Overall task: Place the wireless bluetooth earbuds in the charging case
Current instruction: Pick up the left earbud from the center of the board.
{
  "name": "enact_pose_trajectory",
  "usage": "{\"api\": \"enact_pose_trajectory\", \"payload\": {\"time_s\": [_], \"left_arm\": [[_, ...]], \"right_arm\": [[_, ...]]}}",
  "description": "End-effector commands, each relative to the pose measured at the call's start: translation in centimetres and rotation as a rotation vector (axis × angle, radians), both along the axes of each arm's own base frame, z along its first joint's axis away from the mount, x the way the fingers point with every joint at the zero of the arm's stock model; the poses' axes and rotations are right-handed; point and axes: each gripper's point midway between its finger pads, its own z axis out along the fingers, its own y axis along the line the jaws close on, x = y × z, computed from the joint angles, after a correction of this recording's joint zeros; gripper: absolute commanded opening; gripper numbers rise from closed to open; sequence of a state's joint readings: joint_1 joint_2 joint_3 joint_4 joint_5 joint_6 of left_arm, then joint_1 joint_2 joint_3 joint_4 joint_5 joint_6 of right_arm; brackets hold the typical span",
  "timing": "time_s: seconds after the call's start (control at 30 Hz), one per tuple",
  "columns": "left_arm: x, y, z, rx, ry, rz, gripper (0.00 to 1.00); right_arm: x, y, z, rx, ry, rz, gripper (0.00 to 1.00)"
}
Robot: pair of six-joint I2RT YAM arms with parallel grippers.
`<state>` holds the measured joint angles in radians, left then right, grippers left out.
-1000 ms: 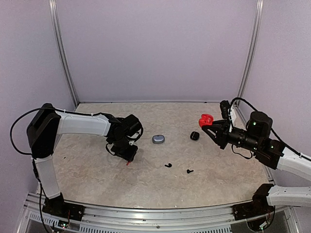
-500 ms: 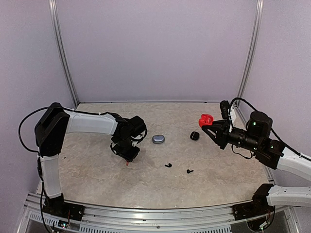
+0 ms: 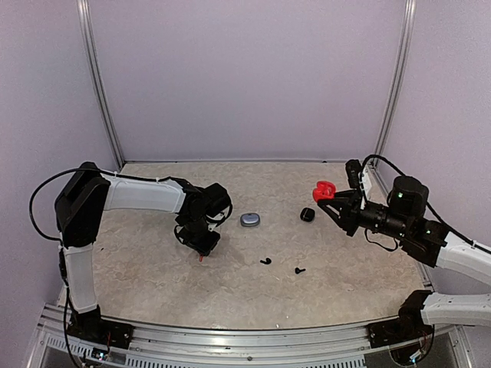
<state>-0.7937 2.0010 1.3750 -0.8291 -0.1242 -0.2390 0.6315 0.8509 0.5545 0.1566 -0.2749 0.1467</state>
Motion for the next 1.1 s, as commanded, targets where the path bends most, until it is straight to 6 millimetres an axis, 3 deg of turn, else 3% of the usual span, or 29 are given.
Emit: {"api": "enact_pose_trajectory", "payload": {"time_s": [0.0, 0.33, 0.77, 0.9, 1.03, 1.07], "left_arm": [[-2.2, 1.0, -0.9, 0.045, 0.068, 0.0, 0.33], [-3.2, 1.8, -1.1, 0.05, 0.09, 0.018, 0.38], [-1.0, 0.6, -0.9, -0.022, 0.024, 0.021, 0.2], [0.6, -0.7, 1.5, -0.104, -0.07, 0.025, 0.17], [2.4, -3.0, 6.5, -0.225, -0.243, -0.009, 0.16], [2.7, -3.8, 8.7, -0.275, -0.301, -0.025, 0.16]], "right_arm": [[0.3, -0.2, 0.6, 0.003, -0.022, -0.004, 0.0], [0.3, -0.2, 0.7, 0.005, -0.021, -0.002, 0.0], [0.2, -0.1, 0.7, 0.005, -0.023, 0.006, 0.0], [0.1, 0.1, 0.7, 0.006, -0.028, 0.021, 0.0], [-0.2, 0.8, 0.8, 0.017, -0.038, 0.062, 0.0], [-0.3, 1.0, 0.8, 0.022, -0.039, 0.076, 0.0]]}}
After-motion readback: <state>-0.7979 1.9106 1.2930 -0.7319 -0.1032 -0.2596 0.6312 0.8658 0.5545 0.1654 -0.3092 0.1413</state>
